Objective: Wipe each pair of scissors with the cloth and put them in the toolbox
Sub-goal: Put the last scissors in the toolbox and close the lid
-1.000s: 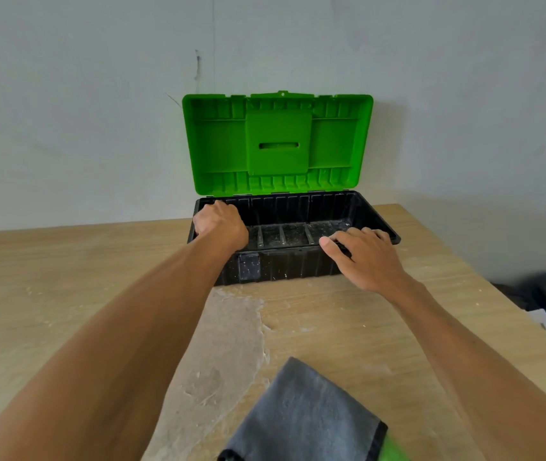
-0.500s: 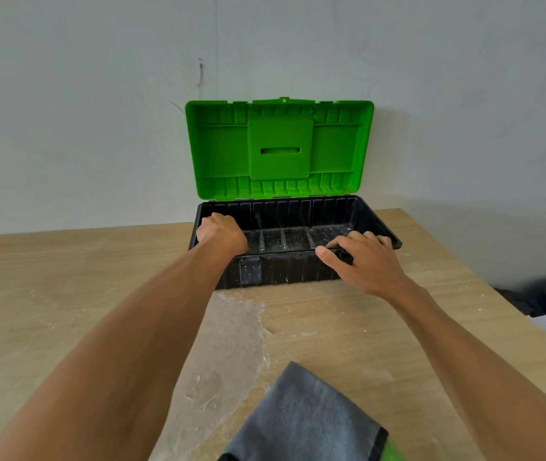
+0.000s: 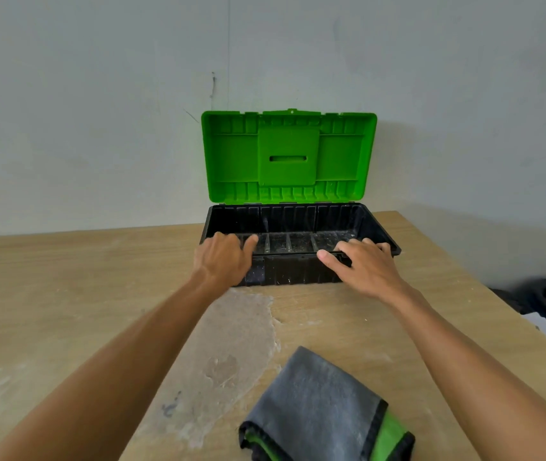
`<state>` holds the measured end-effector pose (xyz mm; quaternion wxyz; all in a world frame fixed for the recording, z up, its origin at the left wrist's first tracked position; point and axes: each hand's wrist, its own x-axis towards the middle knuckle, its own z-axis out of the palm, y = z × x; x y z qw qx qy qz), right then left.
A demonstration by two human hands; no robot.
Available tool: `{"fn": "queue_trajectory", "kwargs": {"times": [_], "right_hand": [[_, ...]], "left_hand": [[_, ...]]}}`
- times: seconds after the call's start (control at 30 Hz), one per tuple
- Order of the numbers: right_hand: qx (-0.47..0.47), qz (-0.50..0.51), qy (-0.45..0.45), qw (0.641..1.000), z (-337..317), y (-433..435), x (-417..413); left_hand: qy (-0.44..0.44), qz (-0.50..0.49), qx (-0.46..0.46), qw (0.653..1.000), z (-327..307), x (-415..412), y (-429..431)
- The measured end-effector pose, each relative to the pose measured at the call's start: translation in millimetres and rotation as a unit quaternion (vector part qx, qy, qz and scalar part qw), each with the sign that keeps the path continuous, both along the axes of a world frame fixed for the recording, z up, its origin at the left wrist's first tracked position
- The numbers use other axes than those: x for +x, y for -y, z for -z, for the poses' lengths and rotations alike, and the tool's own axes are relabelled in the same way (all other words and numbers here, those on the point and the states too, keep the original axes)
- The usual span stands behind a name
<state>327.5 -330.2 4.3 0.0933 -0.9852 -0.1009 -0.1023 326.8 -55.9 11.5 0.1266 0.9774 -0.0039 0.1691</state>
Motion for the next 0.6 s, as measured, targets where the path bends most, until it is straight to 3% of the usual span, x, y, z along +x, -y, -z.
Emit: {"fn": "queue_trajectory", "kwargs": {"times": [0.13,0.43,0.6], "right_hand": [[-0.012,0.001,-0.008,1.000,-2.7,2.4,-2.7],[-0.048,0.015,0.008,0.999,-4.6,-1.8,-15.4],[-0.012,0.007,-0.032,0.999,-47.0,-6.3,10.6]], "left_hand": [[0.087,0.073,0.047,0.992,25.1,-26.6,-4.0],[0.120,0.071,0.057,0.989,41.3,-31.1,-12.9],[0.149,0.059,0.072,0.984,46.2,-29.0,-13.3]]}}
